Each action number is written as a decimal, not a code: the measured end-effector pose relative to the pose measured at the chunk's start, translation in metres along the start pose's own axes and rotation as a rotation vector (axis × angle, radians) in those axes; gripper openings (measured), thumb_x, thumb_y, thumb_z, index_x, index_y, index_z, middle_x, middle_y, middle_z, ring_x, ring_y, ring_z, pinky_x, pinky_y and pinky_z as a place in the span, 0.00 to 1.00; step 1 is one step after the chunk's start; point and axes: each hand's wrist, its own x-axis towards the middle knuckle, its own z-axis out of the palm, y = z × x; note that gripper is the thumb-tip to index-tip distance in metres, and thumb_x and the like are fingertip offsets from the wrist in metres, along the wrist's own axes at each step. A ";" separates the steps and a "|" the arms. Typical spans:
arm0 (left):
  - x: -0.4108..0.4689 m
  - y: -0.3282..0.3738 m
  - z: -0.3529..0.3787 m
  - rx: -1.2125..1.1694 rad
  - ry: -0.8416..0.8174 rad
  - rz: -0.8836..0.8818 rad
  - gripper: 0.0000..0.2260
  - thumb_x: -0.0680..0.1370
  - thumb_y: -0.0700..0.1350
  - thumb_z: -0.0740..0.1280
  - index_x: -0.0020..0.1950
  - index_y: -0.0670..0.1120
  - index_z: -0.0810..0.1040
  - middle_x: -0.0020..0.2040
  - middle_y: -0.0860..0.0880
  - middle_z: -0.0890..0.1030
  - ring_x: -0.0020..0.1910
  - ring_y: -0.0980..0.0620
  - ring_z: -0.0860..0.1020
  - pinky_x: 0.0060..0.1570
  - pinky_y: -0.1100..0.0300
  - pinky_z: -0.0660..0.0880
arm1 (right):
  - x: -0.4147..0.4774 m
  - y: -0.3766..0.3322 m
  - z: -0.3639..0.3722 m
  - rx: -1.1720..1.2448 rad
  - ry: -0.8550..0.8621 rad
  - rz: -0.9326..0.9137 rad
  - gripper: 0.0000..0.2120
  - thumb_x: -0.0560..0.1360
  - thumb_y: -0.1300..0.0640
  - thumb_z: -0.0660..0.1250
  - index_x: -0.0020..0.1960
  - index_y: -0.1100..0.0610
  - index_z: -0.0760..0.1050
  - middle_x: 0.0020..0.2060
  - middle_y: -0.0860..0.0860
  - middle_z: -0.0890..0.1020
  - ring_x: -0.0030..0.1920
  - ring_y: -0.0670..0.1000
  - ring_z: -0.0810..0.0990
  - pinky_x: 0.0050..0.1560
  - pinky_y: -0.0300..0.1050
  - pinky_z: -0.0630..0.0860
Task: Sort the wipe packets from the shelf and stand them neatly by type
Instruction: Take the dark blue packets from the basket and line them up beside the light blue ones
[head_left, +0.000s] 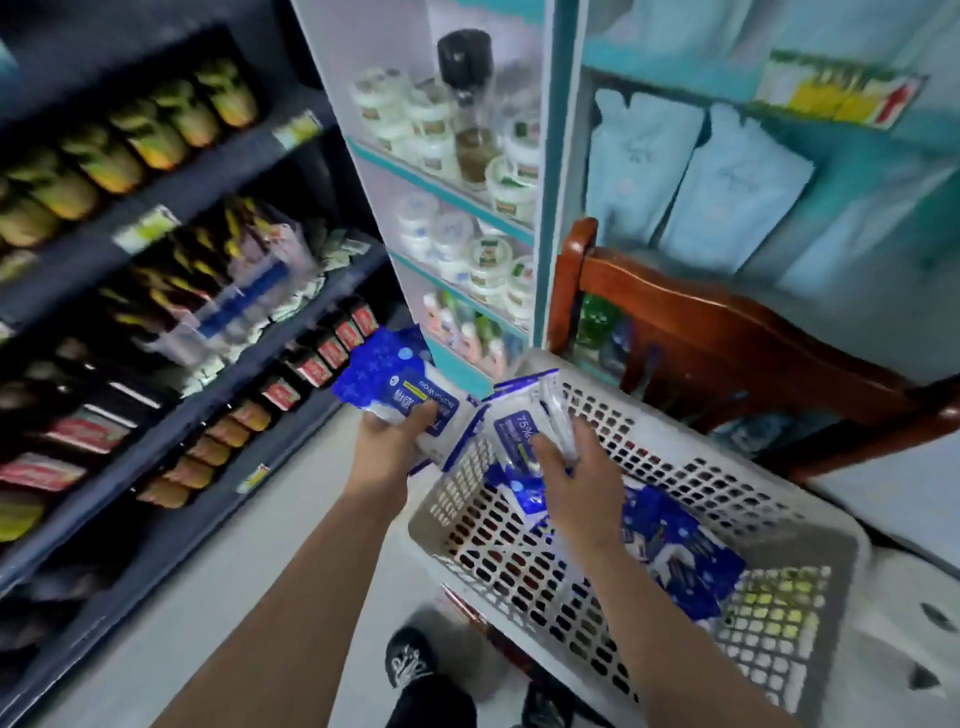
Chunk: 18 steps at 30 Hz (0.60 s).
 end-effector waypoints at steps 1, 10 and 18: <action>-0.001 0.014 -0.014 -0.010 0.022 0.030 0.07 0.77 0.36 0.67 0.54 0.36 0.77 0.45 0.40 0.82 0.32 0.54 0.82 0.30 0.61 0.76 | 0.001 -0.019 0.007 0.008 0.003 -0.051 0.26 0.76 0.43 0.63 0.68 0.58 0.71 0.55 0.54 0.82 0.54 0.55 0.80 0.52 0.51 0.77; -0.011 0.121 -0.165 -0.187 0.063 0.094 0.03 0.79 0.42 0.66 0.48 0.46 0.79 0.41 0.48 0.85 0.39 0.49 0.83 0.42 0.52 0.80 | -0.013 -0.174 0.114 0.054 -0.077 -0.331 0.18 0.75 0.49 0.69 0.58 0.61 0.76 0.48 0.60 0.82 0.49 0.62 0.79 0.48 0.54 0.75; -0.005 0.193 -0.307 -0.168 0.055 0.191 0.12 0.75 0.28 0.63 0.52 0.42 0.77 0.48 0.42 0.84 0.44 0.44 0.82 0.47 0.48 0.80 | -0.032 -0.280 0.230 0.062 -0.158 -0.509 0.10 0.75 0.47 0.67 0.52 0.51 0.75 0.45 0.53 0.83 0.47 0.60 0.78 0.45 0.54 0.76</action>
